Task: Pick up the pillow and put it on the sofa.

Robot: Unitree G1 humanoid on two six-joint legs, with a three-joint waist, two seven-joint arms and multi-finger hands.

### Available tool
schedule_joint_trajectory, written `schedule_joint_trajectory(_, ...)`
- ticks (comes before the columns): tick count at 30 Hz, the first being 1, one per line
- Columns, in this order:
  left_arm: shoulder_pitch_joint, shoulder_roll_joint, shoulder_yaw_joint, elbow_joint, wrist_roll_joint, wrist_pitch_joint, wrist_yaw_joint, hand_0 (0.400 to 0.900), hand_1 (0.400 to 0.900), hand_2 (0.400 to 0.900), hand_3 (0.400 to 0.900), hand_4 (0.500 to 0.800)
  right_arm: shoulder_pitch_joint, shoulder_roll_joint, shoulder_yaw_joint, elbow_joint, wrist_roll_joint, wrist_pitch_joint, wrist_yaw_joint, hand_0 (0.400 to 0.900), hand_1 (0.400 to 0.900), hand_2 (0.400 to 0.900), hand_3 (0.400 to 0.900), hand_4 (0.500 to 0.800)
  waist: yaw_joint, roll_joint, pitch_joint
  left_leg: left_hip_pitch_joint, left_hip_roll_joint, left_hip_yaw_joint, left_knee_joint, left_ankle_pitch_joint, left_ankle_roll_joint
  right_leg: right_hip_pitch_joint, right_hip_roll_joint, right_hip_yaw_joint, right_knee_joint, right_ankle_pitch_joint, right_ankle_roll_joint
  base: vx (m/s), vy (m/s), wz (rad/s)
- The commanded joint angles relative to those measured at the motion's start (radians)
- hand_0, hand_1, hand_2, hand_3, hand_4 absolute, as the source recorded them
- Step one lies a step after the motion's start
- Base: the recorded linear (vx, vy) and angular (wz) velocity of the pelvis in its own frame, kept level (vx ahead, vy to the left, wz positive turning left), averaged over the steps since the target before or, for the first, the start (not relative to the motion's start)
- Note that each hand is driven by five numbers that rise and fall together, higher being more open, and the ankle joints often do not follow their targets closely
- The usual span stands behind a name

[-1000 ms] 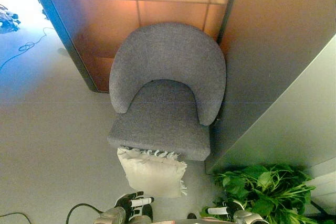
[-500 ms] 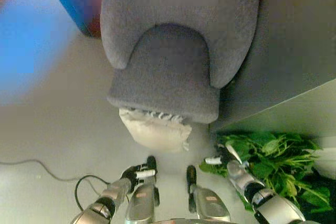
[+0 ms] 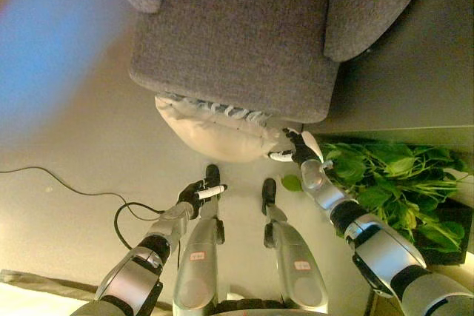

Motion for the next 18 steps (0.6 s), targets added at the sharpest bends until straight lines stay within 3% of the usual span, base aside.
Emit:
schedule_joint_trajectory(1,-0.036,-0.044,-0.034,-0.006,-0.067,-0.058,0.001,0.900,0.900,0.900,0.900,0.800,-0.075,-0.087,0.030,-0.123,0.030,0.002,-0.028,0.900,0.900,0.900,0.900,0.800,-0.026,0.011,0.015,-0.100,-0.065,0.027,0.020,-0.087,-0.032,-0.182,0.010,0.009,0.002,0.089,0.021,-0.06,0.079,0.01)
schedule_joint_trajectory(3,-0.049,-0.044,-0.037,-0.020,-0.089,-0.080,0.003,0.900,0.900,0.900,0.900,0.800,-0.099,-0.096,0.042,-0.150,0.034,0.004,-0.024,0.900,0.900,0.900,0.900,0.800,-0.029,0.016,0.015,-0.142,-0.062,0.033,0.020,-0.076,-0.035,-0.223,0.013,0.014,0.005,0.097,0.021,-0.06,0.070,0.03)
schedule_joint_trajectory(4,-0.054,-0.044,-0.039,-0.033,-0.149,-0.070,0.043,0.900,0.900,0.900,0.900,0.800,-0.115,-0.105,0.058,-0.173,0.045,0.011,-0.024,0.900,0.900,0.900,0.900,0.800,-0.029,0.019,0.015,-0.171,-0.062,0.035,0.020,-0.069,-0.039,-0.251,0.014,0.016,0.007,0.099,0.020,-0.06,0.063,0.10)
schedule_joint_trajectory(5,-0.045,-0.045,-0.038,-0.049,-0.151,-0.085,0.011,0.900,0.900,0.900,0.900,0.800,-0.122,-0.109,0.071,-0.180,0.056,0.007,-0.033,0.900,0.900,0.900,0.900,0.800,-0.027,0.025,0.015,-0.189,-0.065,0.033,0.021,-0.067,-0.040,-0.268,0.015,0.014,0.008,0.100,0.018,-0.07,0.034,0.24)
schedule_joint_trajectory(6,-0.004,-0.041,-0.054,-0.081,-0.082,-0.185,0.036,0.900,0.900,0.900,0.900,0.800,-0.126,-0.135,0.076,-0.196,0.071,-0.008,-0.035,0.900,0.900,0.900,0.900,0.800,-0.017,0.039,0.015,-0.219,-0.073,0.026,0.020,-0.061,-0.041,-0.297,0.008,0.010,0.003,0.108,0.021,-0.05,0.010,0.31)
schedule_joint_trajectory(8,0.059,-0.028,-0.079,-0.127,-0.082,-0.237,0.029,0.900,0.900,0.900,0.900,0.800,-0.113,-0.161,0.062,-0.231,0.069,-0.011,-0.024,0.900,0.900,0.900,0.900,0.800,-0.007,0.056,0.015,-0.241,-0.075,0.021,0.015,-0.056,-0.045,-0.320,0.000,0.005,0.001,0.115,0.025,-0.03,0.014,0.25)
schedule_joint_trajectory(9,0.137,-0.018,-0.093,-0.165,-0.071,-0.293,0.017,0.900,0.900,0.900,0.900,0.800,-0.092,-0.177,0.047,-0.261,0.060,-0.020,-0.011,0.900,0.900,0.900,0.900,0.800,0.003,0.073,0.015,-0.253,-0.077,0.018,0.009,-0.054,-0.048,-0.330,-0.007,0.000,-0.002,0.114,0.029,-0.01,0.030,0.15)
schedule_joint_trajectory(12,0.216,-0.008,-0.108,-0.204,-0.065,-0.346,0.002,0.900,0.900,0.900,0.900,0.800,-0.075,-0.175,0.034,-0.278,0.023,-0.038,-0.003,0.900,0.900,0.900,0.900,0.800,0.017,0.102,0.015,-0.280,-0.076,0.017,0.008,-0.049,-0.050,-0.356,-0.015,-0.011,0.005,0.111,0.029,-0.01,0.055,0.08)
schedule_joint_trajectory(14,0.242,-0.006,-0.111,-0.216,-0.065,-0.356,-0.009,0.900,0.900,0.900,0.900,0.800,-0.080,-0.168,0.032,-0.276,0.008,-0.049,-0.011,0.400,0.400,0.400,0.400,0.500,0.024,0.117,0.015,-0.289,-0.077,0.018,0.009,-0.047,-0.049,-0.366,-0.018,-0.013,0.007,0.112,0.029,-0.01,0.064,0.00)
schedule_joint_trajectory(18,0.272,0.001,-0.116,-0.238,-0.070,-0.363,-0.032,0.900,0.900,0.900,0.900,0.800,-0.099,-0.160,0.026,-0.284,-0.006,-0.038,-0.004,0.400,0.400,0.400,0.400,0.500,0.034,0.137,0.015,-0.297,-0.078,0.018,0.011,-0.041,-0.049,-0.376,-0.023,-0.015,0.016,0.110,0.029,-0.01,0.054,-0.02)
